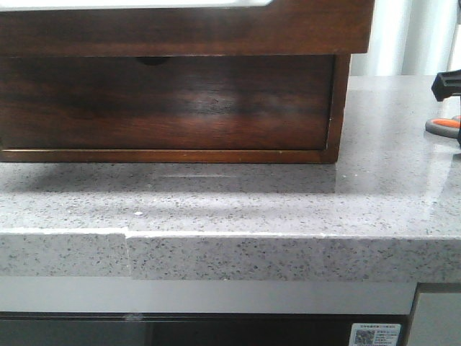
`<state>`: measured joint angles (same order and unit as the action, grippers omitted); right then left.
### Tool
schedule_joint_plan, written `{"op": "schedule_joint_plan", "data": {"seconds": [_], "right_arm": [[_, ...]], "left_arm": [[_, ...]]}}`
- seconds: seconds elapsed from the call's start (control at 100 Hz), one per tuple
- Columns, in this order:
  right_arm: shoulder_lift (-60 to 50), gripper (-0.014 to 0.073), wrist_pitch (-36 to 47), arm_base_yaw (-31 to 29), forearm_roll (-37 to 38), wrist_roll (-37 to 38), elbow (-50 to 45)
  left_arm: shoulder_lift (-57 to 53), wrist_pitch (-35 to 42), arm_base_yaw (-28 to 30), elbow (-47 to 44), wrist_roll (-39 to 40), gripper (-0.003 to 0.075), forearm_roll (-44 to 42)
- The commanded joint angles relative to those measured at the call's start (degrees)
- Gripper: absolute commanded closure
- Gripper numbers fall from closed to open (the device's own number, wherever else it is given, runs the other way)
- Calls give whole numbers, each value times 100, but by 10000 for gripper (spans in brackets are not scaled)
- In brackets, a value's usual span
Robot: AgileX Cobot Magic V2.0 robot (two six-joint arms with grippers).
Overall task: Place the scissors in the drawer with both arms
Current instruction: 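Lift the scissors with the right gripper and carry toward the drawer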
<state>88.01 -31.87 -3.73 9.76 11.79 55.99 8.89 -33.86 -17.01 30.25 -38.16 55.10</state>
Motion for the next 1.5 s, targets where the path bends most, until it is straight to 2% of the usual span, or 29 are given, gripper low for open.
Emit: {"op": "schedule_joint_plan", "data": {"seconds": [0.0, 0.11, 0.2, 0.32, 0.49, 0.74, 0.93, 1.07, 1.28, 1.49], "right_arm": [[-23, 204, 37, -25, 91, -18, 110], [46, 211, -21, -25, 67, -18, 110], [80, 262, -63, -25, -8, -18, 110], [80, 405, -191, -25, -72, -18, 110], [80, 674, -419, -25, -76, -18, 110], [-171, 673, -394, -25, -202, -18, 110], [-1206, 672, -84, -25, -202, -18, 132], [-2114, 672, -71, 70, -202, -239, 503], [-3025, 672, -82, 639, -202, -725, 1732], [-3026, 672, -121, 1846, -202, -1342, 3109]], "left_arm": [[75, 279, -42, 171, -10, 739, 258], [75, 270, -42, 171, -10, 739, 284], [75, 270, -42, 171, -10, 739, 284], [75, 270, -42, 171, -10, 739, 284], [75, 270, -42, 171, -10, 739, 284], [75, 270, -42, 171, -10, 739, 284], [75, 270, -42, 171, -10, 739, 284], [75, 270, -42, 171, -10, 739, 299], [86, 270, -42, 171, -10, 739, 378], [86, 270, -42, 171, -10, 739, 378]]}}
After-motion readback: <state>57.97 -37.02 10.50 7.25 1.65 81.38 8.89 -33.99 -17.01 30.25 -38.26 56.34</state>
